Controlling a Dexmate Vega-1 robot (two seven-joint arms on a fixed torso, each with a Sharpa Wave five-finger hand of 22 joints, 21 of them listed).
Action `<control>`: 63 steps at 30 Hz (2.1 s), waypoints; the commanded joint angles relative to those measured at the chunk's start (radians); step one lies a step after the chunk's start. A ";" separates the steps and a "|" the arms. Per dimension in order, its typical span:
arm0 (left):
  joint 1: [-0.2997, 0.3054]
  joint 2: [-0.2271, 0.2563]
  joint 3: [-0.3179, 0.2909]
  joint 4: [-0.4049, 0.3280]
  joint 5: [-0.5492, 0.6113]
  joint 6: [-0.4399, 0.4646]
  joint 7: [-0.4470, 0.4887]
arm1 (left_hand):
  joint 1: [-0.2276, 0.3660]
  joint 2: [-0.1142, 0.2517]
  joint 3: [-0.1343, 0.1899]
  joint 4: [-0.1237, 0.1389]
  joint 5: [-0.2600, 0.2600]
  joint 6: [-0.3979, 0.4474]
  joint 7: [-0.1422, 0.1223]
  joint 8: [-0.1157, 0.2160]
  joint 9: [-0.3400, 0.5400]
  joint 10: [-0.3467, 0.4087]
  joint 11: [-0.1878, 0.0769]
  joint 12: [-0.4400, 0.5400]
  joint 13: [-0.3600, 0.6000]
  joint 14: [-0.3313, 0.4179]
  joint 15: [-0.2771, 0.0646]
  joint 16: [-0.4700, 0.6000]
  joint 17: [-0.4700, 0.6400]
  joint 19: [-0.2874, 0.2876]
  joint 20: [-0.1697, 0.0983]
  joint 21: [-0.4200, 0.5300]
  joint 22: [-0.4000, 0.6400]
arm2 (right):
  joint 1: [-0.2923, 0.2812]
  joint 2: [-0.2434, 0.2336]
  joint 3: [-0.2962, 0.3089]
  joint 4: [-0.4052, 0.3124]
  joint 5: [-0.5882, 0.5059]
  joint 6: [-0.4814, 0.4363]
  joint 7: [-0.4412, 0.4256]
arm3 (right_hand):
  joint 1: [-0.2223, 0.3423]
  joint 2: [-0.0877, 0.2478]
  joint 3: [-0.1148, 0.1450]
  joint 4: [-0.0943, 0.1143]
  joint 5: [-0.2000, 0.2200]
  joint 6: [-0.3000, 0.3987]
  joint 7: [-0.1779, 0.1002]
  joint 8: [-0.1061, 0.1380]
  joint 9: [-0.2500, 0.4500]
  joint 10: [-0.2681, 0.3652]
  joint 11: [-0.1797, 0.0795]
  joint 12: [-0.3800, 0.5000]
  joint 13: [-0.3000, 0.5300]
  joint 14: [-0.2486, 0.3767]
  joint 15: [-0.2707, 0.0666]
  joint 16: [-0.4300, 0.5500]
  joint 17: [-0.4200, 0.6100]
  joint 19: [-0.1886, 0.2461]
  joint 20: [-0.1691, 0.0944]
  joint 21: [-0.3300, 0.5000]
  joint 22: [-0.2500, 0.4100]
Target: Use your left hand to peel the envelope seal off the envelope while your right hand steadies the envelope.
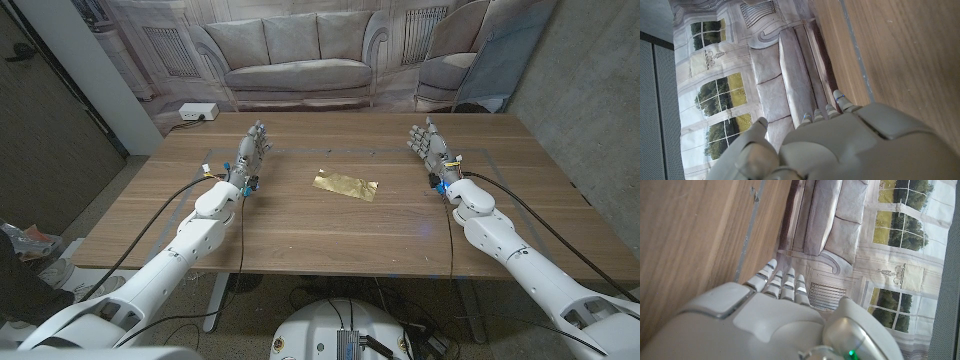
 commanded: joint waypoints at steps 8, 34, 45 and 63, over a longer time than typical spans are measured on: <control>-0.029 0.041 0.004 -0.060 0.199 0.128 -0.002 | 0.081 -0.029 -0.001 -0.065 0.005 -0.112 -0.042 0.020 0.004 -0.114 0.047 0.018 0.006 -0.134 0.070 0.009 0.005 -0.133 0.103 0.009 0.001 | 0.007 0.027 0.011 0.025 -0.016 0.001 0.011 | 0.008 0.013 0.003 0.003 0.003 0.009 0.002 0.006 0.002 0.018 -0.005 0.007 0.002 0.009 -0.001 0.004 0.002 0.009 0.000 0.007 0.004; -0.100 0.168 0.099 -0.216 0.473 0.231 -0.047 | 0.332 -0.109 0.014 -0.244 -0.003 0.079 0.001 0.070 0.012 -0.056 0.092 0.018 0.014 -0.115 0.120 0.005 0.012 -0.140 0.152 -0.019 0.005 | 0.019 0.065 0.017 0.086 -0.014 0.020 0.040 | 0.004 0.013 0.009 0.004 -0.003 0.012 0.003 0.005 0.002 0.019 -0.005 0.004 0.002 0.013 -0.001 0.003 0.002 0.010 -0.001 0.007 0.004; -0.143 0.213 0.144 -0.288 0.587 0.319 -0.074 | 0.422 -0.102 0.033 -0.291 0.002 0.118 0.001 0.076 0.015 -0.053 0.100 0.020 0.018 -0.118 0.136 0.008 0.015 -0.161 0.179 -0.034 0.007 | 0.027 0.078 0.020 0.112 -0.013 0.032 0.049 | 0.002 0.012 0.012 0.004 -0.006 0.014 0.004 0.005 0.002 0.019 -0.005 0.003 0.003 0.016 -0.001 0.003 0.002 0.011 0.000 0.007 0.004; -0.232 0.253 0.217 -0.344 0.729 0.382 -0.206 | 0.594 -0.099 0.058 -0.322 -0.010 0.151 -0.043 0.065 0.021 -0.090 0.092 0.018 0.032 -0.178 0.151 0.004 0.032 -0.294 0.229 -0.098 0.015 | 0.037 0.096 0.018 0.138 -0.018 0.044 0.057 | -0.001 0.011 0.016 0.004 -0.009 0.016 0.004 0.005 0.002 0.020 -0.005 0.002 0.003 0.017 -0.001 0.003 0.003 0.012 0.000 0.007 0.004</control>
